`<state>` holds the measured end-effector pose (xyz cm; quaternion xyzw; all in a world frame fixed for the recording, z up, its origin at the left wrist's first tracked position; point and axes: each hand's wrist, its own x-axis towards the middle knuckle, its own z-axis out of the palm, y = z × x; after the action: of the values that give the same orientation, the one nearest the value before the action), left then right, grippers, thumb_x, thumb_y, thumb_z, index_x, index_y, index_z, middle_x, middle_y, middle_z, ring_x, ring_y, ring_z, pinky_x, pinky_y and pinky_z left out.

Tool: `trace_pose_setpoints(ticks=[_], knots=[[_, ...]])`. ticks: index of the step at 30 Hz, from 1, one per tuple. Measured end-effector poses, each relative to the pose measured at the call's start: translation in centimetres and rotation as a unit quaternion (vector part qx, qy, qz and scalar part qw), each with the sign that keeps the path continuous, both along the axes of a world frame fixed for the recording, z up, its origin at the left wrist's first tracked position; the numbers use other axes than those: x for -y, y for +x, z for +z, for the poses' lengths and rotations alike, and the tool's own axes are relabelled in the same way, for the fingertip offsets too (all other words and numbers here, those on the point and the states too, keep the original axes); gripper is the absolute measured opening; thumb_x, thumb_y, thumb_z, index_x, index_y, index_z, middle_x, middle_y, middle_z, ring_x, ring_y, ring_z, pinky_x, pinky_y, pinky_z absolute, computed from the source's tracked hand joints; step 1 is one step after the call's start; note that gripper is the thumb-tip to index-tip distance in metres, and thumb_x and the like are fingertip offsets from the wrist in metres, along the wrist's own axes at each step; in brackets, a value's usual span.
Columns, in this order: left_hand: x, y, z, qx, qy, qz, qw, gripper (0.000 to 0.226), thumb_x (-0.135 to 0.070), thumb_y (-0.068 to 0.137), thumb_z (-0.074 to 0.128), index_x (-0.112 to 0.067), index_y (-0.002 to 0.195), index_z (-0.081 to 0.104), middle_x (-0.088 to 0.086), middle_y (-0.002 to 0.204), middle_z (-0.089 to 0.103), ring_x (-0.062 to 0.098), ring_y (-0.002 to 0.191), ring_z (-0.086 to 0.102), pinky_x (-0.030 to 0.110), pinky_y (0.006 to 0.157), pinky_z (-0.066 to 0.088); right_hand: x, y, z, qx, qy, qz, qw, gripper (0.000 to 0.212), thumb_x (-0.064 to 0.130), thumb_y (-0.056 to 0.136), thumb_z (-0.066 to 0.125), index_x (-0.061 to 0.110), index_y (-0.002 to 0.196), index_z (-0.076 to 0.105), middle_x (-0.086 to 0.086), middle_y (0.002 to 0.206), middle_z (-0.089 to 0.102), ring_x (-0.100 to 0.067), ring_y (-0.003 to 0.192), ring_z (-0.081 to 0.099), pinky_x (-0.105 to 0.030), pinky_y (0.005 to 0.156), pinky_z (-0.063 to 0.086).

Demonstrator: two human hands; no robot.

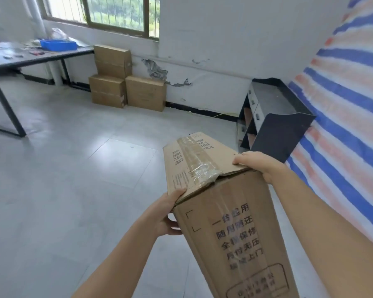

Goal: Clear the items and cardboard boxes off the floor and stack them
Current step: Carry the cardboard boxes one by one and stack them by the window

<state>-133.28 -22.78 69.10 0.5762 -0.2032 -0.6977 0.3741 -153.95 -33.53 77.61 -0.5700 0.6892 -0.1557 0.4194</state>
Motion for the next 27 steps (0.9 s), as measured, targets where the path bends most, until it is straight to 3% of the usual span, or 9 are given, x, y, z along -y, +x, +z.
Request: trace_pose_setpoints(ticks=[5, 10, 13, 17, 20, 23, 27], knots=[[8.3, -1.2, -0.3, -0.009, 0.042, 0.02, 0.999, 0.034, -0.042, 0.084, 0.063, -0.014, 0.104, 0.057, 0.014, 0.094, 0.059, 0.039, 0.085, 0.063, 0.05, 0.078, 0.053, 9.0, -1.1, -0.7, 0.0, 0.019, 0.011, 1.0, 0.018, 0.028, 0.083, 0.06, 0.013, 0.093, 0.059, -0.013, 0.105, 0.063, -0.028, 0.102, 0.06, -0.04, 0.095, 0.048], [15.4, 0.0, -1.2, 0.002, 0.083, 0.056, 0.995, 0.032, -0.041, 0.085, 0.062, -0.013, 0.099, 0.057, 0.015, 0.091, 0.059, 0.038, 0.081, 0.061, 0.05, 0.079, 0.051, 16.8, 0.7, -2.3, 0.015, 0.053, 0.029, 0.998, 0.024, 0.03, 0.08, 0.065, 0.011, 0.093, 0.059, -0.013, 0.099, 0.065, -0.027, 0.091, 0.062, -0.036, 0.086, 0.05], [18.8, 2.2, -2.2, 0.004, 0.094, 0.08, 0.992, 0.033, -0.042, 0.084, 0.063, -0.013, 0.099, 0.057, 0.015, 0.093, 0.059, 0.038, 0.082, 0.06, 0.05, 0.078, 0.05, 21.0, 3.6, -3.7, 0.033, 0.069, 0.053, 0.996, 0.02, 0.027, 0.08, 0.068, 0.01, 0.087, 0.06, -0.011, 0.087, 0.064, -0.022, 0.074, 0.061, -0.032, 0.073, 0.05], [23.6, 7.3, -3.7, 0.002, 0.119, 0.121, 0.985, 0.035, -0.042, 0.083, 0.064, -0.011, 0.099, 0.056, 0.017, 0.096, 0.058, 0.04, 0.084, 0.06, 0.049, 0.073, 0.05, 27.0, 9.6, -5.8, 0.032, 0.079, 0.074, 0.994, 0.034, 0.029, 0.078, 0.071, 0.006, 0.101, 0.061, -0.011, 0.087, 0.065, -0.021, 0.073, 0.062, -0.03, 0.069, 0.05], [27.4, 12.2, -5.0, -0.012, 0.129, 0.147, 0.981, 0.037, -0.042, 0.082, 0.065, -0.01, 0.099, 0.056, 0.018, 0.099, 0.056, 0.04, 0.085, 0.059, 0.048, 0.071, 0.051, 31.8, 15.4, -7.6, 0.024, 0.06, 0.082, 0.995, 0.027, 0.028, 0.078, 0.071, 0.006, 0.089, 0.06, -0.008, 0.08, 0.062, -0.019, 0.069, 0.059, -0.028, 0.067, 0.049], [31.5, 17.6, -5.8, -0.023, 0.144, 0.17, 0.975, 0.036, -0.041, 0.083, 0.065, -0.01, 0.098, 0.056, 0.018, 0.103, 0.057, 0.038, 0.087, 0.06, 0.048, 0.074, 0.051, 36.4, 21.4, -9.0, 0.0, 0.052, 0.082, 0.995, 0.026, 0.034, 0.075, 0.071, 0.013, 0.077, 0.056, -0.007, 0.084, 0.061, -0.023, 0.082, 0.061, -0.032, 0.081, 0.051], [37.1, 23.4, -5.7, -0.037, 0.127, 0.185, 0.974, 0.034, -0.041, 0.085, 0.063, -0.013, 0.103, 0.056, 0.018, 0.103, 0.058, 0.038, 0.09, 0.06, 0.048, 0.076, 0.052, 43.4, 28.2, -9.6, -0.029, 0.028, 0.087, 0.995, 0.045, 0.046, 0.065, 0.069, 0.012, 0.093, 0.062, -0.009, 0.097, 0.064, -0.027, 0.094, 0.06, -0.036, 0.087, 0.051]])
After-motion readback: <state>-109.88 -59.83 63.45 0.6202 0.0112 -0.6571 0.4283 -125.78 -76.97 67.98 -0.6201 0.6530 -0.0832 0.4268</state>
